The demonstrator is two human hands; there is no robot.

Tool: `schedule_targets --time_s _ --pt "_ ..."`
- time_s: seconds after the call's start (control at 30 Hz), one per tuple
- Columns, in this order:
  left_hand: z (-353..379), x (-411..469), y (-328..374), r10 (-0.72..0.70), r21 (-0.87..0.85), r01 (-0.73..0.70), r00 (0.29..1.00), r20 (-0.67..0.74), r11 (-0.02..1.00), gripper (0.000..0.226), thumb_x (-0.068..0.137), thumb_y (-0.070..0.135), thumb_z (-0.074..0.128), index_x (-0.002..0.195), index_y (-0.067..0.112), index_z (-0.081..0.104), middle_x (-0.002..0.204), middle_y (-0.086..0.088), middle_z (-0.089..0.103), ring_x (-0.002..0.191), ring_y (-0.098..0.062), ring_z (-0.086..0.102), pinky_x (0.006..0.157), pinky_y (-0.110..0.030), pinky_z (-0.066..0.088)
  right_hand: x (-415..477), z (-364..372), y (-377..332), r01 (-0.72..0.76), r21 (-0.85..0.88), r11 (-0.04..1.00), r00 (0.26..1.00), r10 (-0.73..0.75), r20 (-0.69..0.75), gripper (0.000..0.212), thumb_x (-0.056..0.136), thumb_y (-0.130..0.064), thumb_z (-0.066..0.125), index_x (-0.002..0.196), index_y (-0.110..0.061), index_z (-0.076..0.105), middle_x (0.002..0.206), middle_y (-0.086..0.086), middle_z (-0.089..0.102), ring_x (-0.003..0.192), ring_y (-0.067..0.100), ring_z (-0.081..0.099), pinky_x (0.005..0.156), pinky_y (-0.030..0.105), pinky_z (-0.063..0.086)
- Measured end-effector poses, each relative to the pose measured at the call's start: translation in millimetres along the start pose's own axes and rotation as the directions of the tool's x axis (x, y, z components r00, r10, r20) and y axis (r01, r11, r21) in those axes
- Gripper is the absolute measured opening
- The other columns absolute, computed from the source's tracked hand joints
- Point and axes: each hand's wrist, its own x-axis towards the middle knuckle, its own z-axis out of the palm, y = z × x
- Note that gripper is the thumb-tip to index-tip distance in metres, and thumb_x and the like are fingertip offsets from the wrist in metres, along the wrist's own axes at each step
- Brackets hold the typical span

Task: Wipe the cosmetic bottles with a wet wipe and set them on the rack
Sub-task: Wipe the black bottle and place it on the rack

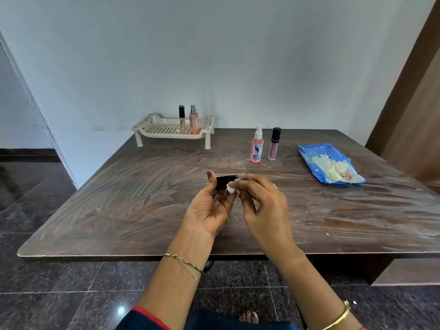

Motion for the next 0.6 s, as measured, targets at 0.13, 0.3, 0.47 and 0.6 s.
schedule_targets --time_s 0.13,0.3,0.47,0.6 --pt "0.5 -2.5 3.0 0.016 0.031 -0.016 1.000 -0.003 0.999 0.036 0.087 0.028 0.062 0.104 -0.003 0.055 0.085 -0.016 0.065 0.079 -0.025 0.068 0.063 -0.036 0.061 -3.6 -4.1 8.2 -0.047 -0.010 0.999 0.999 0.047 -0.011 0.023 0.082 0.003 0.067 0.097 -0.014 0.073 0.099 -0.007 0.063 0.092 0.002 0.059 0.080 0.022 0.052" --pt "3.4 -5.2 4.8 0.020 0.040 -0.021 1.000 0.017 0.999 0.033 0.085 0.026 0.065 0.101 -0.002 0.056 0.083 -0.015 0.068 0.072 -0.025 0.072 0.059 -0.035 0.061 6.1 -7.2 7.0 -0.146 0.046 0.988 0.978 0.151 -0.142 0.023 0.084 0.001 0.066 0.100 -0.015 0.072 0.096 -0.008 0.062 0.089 0.006 0.061 0.075 0.031 0.056" --pt "-0.1 -0.6 3.5 -0.019 0.020 0.017 0.997 0.075 1.000 0.040 0.086 0.028 0.064 0.108 -0.004 0.057 0.096 -0.017 0.067 0.087 -0.027 0.069 0.068 -0.036 0.061 11.7 -0.1 -10.7 0.049 -0.051 0.997 0.996 -0.052 -0.070 0.029 0.079 0.006 0.067 0.101 -0.012 0.072 0.099 -0.001 0.061 0.091 0.011 0.060 0.075 0.026 0.053" --pt "-1.4 0.6 3.7 -0.038 0.038 0.035 0.997 0.073 0.999 0.045 0.087 0.030 0.063 0.112 -0.007 0.056 0.094 -0.021 0.068 0.084 -0.027 0.070 0.075 -0.035 0.060 6.0 0.5 -5.0 0.123 -0.087 0.989 0.992 -0.126 -0.024 0.029 0.077 0.007 0.067 0.101 -0.009 0.071 0.101 0.002 0.062 0.092 0.015 0.061 0.072 0.030 0.053"
